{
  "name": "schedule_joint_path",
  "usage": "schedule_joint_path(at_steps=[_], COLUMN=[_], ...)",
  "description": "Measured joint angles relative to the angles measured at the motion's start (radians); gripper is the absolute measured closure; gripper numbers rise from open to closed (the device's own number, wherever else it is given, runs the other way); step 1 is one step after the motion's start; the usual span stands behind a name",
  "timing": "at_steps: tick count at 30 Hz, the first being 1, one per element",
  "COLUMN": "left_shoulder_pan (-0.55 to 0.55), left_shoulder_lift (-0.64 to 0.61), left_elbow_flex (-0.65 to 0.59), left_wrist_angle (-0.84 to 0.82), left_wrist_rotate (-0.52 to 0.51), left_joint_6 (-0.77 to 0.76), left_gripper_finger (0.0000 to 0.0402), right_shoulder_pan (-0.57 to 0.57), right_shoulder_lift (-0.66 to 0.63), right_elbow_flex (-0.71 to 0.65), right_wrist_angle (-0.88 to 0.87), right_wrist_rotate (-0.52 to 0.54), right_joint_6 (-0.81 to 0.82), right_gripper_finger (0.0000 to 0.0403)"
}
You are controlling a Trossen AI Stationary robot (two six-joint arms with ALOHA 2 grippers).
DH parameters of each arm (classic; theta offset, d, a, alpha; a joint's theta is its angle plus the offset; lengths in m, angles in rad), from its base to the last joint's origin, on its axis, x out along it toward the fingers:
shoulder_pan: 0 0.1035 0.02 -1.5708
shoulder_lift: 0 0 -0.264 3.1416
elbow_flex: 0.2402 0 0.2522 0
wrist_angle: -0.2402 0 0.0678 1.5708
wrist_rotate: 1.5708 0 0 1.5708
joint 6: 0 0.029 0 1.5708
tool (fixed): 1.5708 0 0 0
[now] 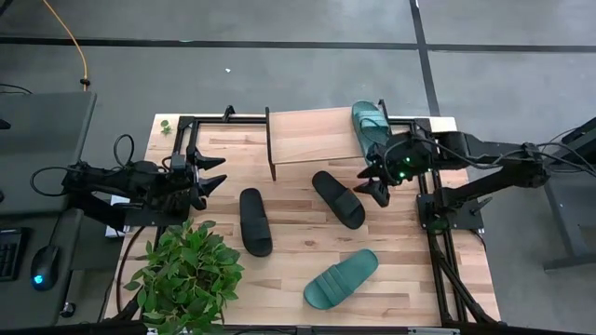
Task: Pick and place slides into the shelf
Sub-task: Put the green slipper on the shelf
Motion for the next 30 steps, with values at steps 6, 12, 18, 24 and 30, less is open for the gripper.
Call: schedule_joint_path(at_steps=[6, 12, 18, 24, 30], left_shoulder_pan=[0.0, 0.0, 0.0, 0.0, 0.0], left_shoulder_lift=[0.0, 0.0, 0.0, 0.0, 0.0], left_elbow_flex=[0.0, 0.0, 0.0, 0.0, 0.0], left_wrist_angle=[0.0, 0.0, 0.002, 0.002, 0.002], left_wrist_rotate=[0.0, 0.0, -0.001, -0.001, 0.003], left_joint_6=[0.0, 0.0, 0.0, 0.0, 0.0], left_gripper_finger=[0.0151, 0.0151, 0.0151, 0.0151, 0.0151], right_shoulder_pan=[0.112, 0.245, 0.381, 0.479, 0.536], right_shoulder_lift=[0.001, 0.033, 0.114, 0.21, 0.307], right_elbow_flex=[0.0, -0.002, -0.002, -0.002, -0.002], right_wrist_angle=[-0.001, 0.002, 0.02, 0.073, 0.158], right_wrist_rotate=[0.079, 0.131, 0.221, 0.249, 0.26], right_joint_6=[0.094, 0.199, 0.284, 0.336, 0.335], right_gripper_finger=[0.0176, 0.0176, 0.0176, 0.0176, 0.0176])
